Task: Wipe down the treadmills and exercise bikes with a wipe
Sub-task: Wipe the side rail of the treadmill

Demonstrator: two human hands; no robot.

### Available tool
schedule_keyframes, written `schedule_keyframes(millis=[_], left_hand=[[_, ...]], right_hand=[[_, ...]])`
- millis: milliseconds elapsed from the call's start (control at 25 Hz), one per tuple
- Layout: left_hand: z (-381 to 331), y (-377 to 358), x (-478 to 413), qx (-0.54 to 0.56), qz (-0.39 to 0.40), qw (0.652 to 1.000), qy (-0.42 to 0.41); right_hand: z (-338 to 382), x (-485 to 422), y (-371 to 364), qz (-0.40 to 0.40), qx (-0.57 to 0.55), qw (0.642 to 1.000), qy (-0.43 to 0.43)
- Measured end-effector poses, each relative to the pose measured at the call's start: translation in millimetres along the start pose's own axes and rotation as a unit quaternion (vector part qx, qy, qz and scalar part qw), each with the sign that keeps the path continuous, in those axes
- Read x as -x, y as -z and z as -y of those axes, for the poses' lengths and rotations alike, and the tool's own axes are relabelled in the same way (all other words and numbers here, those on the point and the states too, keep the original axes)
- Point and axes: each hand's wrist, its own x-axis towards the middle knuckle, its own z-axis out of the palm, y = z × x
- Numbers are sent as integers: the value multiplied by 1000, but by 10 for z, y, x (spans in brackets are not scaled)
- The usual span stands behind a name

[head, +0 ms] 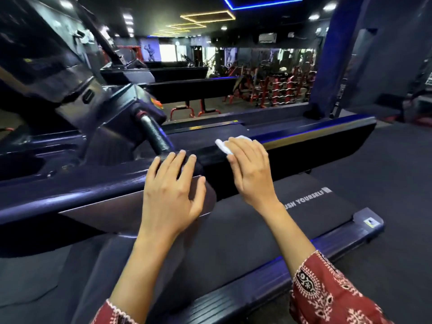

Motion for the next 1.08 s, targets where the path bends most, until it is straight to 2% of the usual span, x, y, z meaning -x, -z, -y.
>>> schedule_keyframes(millis=[240,320,400,520,640,840,1080], left_hand=[[-1196,-754,-560,157,60,984,-52],[-1602,-988,-745,203,72,974,-74],[-2118,-1288,-937,245,89,957,-129],[-2886,-1869,-1158,283,148,927,-198],[-3549,-2498,-1317,295,200,905,-233],[-4467,-3441,-1795,342,269,875,-212],[-5026,-4261,-2093,346,288,872,-190]], right_hand=[[-1068,96,808,-47,0,986,-162],[-1372,162,1126,-66,28,973,-220],[-1785,300,1513,-46,84,961,-258],[-2498,519,2016,15,170,949,-265],[-3172,674,2344,55,226,929,-289],[-4203,630,2628,76,300,908,-282],[-5208,597,2566,74,323,908,-257]])
